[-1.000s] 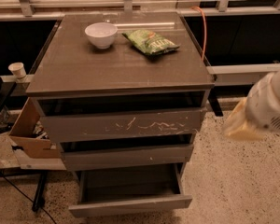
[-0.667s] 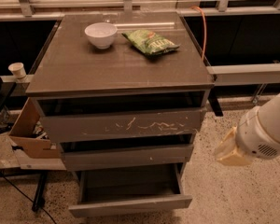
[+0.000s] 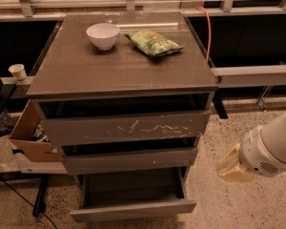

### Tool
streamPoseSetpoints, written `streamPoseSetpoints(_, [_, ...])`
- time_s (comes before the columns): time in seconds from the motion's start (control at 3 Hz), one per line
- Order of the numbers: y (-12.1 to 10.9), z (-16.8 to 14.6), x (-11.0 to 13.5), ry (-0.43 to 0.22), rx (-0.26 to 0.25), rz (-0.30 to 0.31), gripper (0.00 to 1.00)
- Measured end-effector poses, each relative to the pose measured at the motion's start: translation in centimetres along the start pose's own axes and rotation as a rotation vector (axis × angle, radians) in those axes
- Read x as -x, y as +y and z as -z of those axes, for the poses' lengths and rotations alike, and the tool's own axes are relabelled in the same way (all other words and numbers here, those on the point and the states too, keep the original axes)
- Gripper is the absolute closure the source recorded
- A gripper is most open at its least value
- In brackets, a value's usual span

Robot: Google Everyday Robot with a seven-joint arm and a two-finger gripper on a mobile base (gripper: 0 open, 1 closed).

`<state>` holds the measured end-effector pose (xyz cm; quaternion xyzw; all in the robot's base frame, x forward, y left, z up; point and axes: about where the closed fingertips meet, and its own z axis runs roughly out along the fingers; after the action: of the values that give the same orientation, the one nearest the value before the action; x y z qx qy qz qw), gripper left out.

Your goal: Close bottom drawer

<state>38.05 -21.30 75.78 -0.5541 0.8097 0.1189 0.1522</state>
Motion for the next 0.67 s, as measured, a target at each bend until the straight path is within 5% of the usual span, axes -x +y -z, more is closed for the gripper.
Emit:
streamPoseSetpoints(0.33, [2.1, -6.8, -2.8, -0.106, 0.034, -0.036, 1.00])
streamPoseSetpoints(0.67, [3.8, -13.5, -5.5, -0.191, 0.128, -0.069, 1.00])
